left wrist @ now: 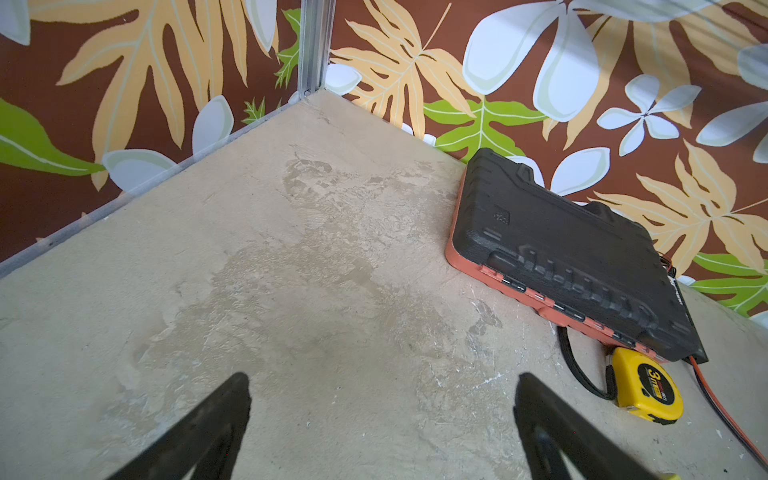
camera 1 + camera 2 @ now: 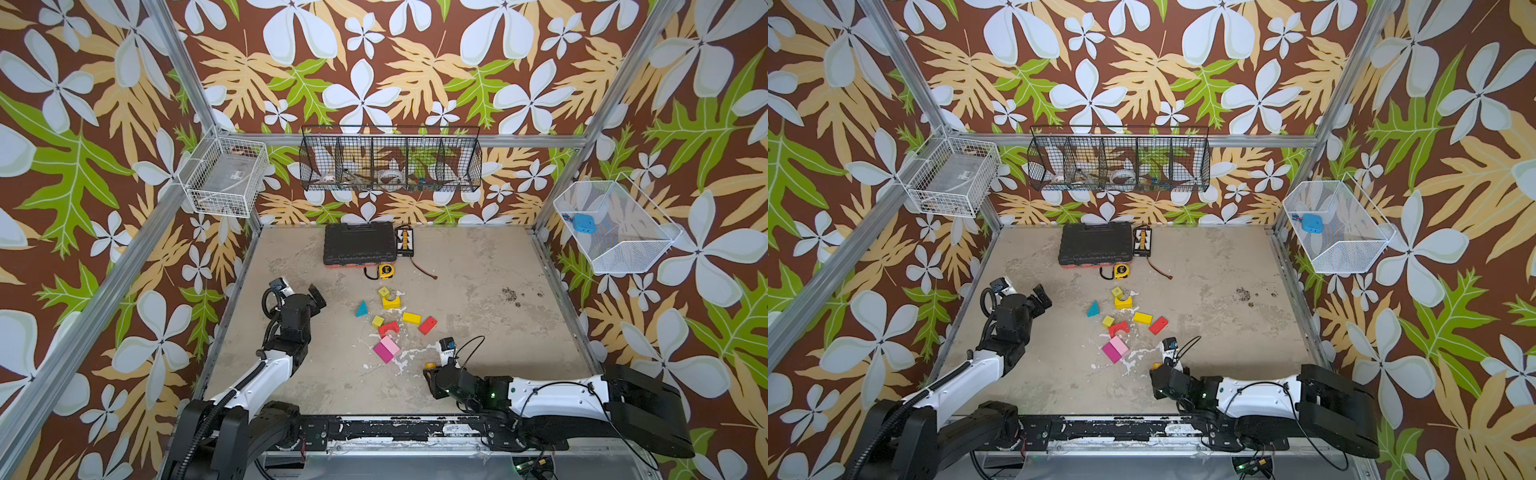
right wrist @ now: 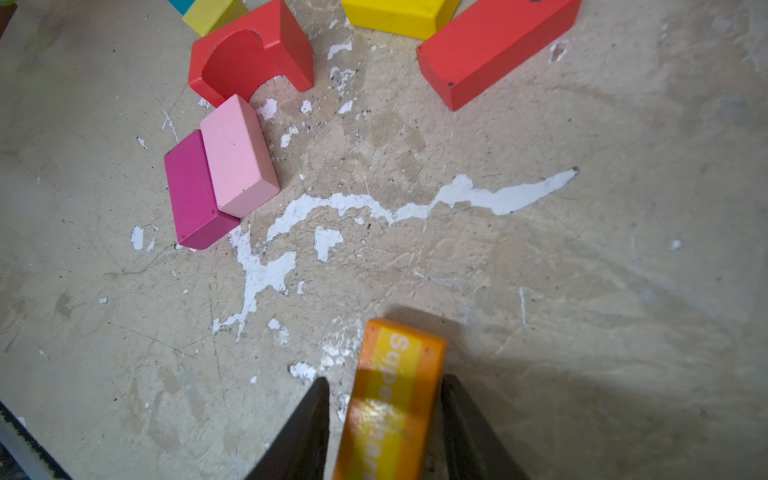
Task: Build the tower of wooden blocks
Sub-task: 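Drag the orange block toward the robot and set it down with the right gripper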
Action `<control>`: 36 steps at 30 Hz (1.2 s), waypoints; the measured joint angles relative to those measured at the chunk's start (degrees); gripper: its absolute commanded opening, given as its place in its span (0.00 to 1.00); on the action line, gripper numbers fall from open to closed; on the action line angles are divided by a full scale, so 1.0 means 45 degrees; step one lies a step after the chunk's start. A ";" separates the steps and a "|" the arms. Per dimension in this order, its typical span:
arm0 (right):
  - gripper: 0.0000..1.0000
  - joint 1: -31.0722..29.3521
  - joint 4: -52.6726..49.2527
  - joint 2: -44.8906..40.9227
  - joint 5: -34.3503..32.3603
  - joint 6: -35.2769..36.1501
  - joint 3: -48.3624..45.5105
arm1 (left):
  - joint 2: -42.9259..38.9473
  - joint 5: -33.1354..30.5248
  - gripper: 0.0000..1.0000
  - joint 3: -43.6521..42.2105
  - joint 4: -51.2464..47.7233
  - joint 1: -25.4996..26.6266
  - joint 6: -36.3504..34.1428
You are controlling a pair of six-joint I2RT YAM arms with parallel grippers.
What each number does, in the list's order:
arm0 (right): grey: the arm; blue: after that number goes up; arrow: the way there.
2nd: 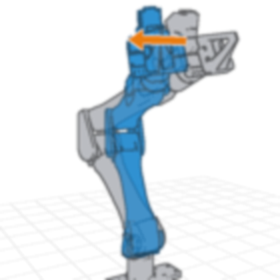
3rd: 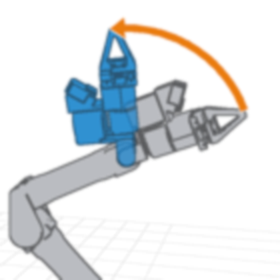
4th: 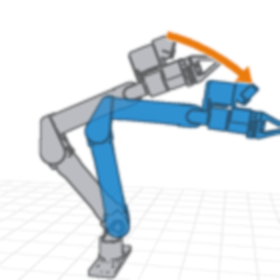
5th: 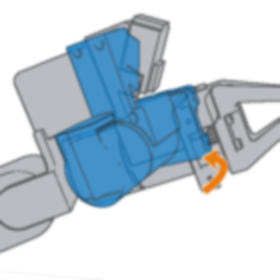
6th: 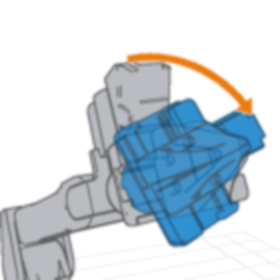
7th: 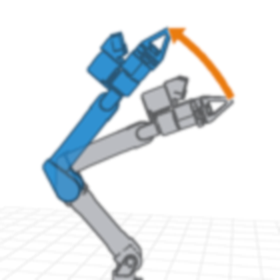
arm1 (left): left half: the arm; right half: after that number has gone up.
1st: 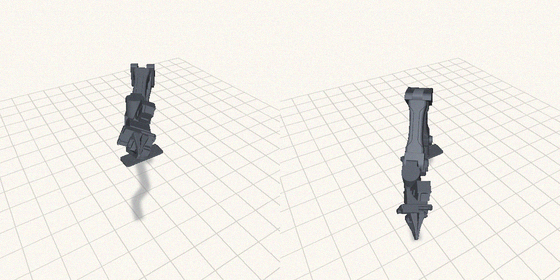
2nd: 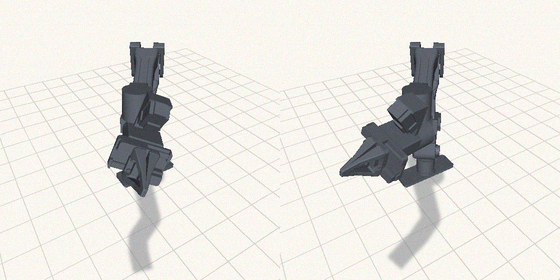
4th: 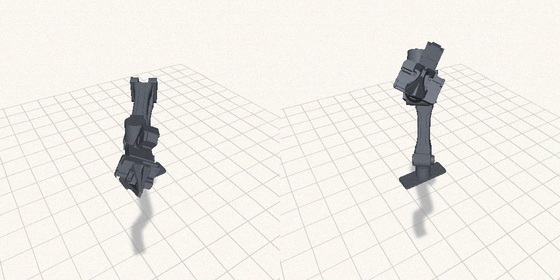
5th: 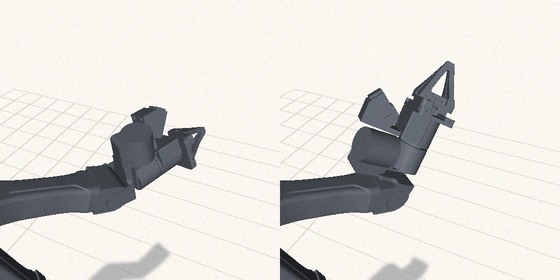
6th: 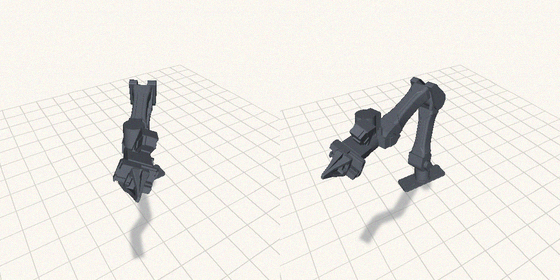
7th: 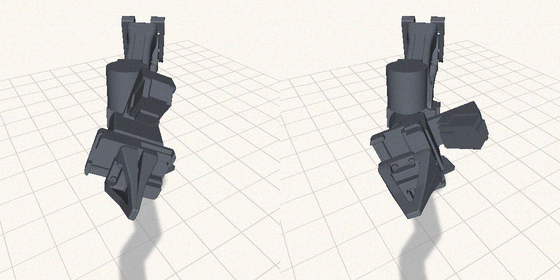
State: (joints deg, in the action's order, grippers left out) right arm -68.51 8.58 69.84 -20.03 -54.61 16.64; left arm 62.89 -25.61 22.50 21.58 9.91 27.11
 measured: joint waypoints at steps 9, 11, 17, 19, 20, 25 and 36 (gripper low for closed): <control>0.60 -0.0481 0.0432 0.0505 -0.0500 -0.0121 0.0180 | 0.0000 -0.0015 1.00 0.0000 -0.0015 0.0000 0.0039; 0.60 -0.0724 0.0335 0.0403 -0.0607 -0.0185 0.0126 | -0.0005 -0.0015 1.00 0.0000 -0.0019 0.0000 0.0039; 0.61 -0.1608 -0.0039 0.0199 -0.1141 -0.0583 0.0015 | -0.0015 -0.0015 1.00 0.0000 -0.0019 0.0000 0.0039; 0.59 -0.1846 -0.0126 0.0180 -0.1316 -0.0772 -0.0010 | -0.0015 -0.0015 1.00 0.0000 -0.0024 0.0000 0.0039; 0.59 -0.1880 -0.0151 0.0180 -0.1355 -0.0797 -0.0019 | -0.0015 -0.0019 1.00 0.0000 -0.0024 0.0000 0.0039; 0.57 -0.2006 -0.0219 0.0204 -0.1583 -0.1010 -0.0019 | -0.0024 -0.0044 1.00 0.0000 -0.0034 0.0000 0.0044; 0.47 -0.2021 -0.0495 0.0398 -0.1685 -0.1103 0.0175 | -0.0141 -0.0160 1.00 -0.0019 -0.0053 0.0000 0.0044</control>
State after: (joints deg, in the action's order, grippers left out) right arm -77.60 6.35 71.64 -27.62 -59.57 17.43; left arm 62.26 -26.33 22.41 21.34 9.91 27.31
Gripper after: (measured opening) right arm 0.489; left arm 0.999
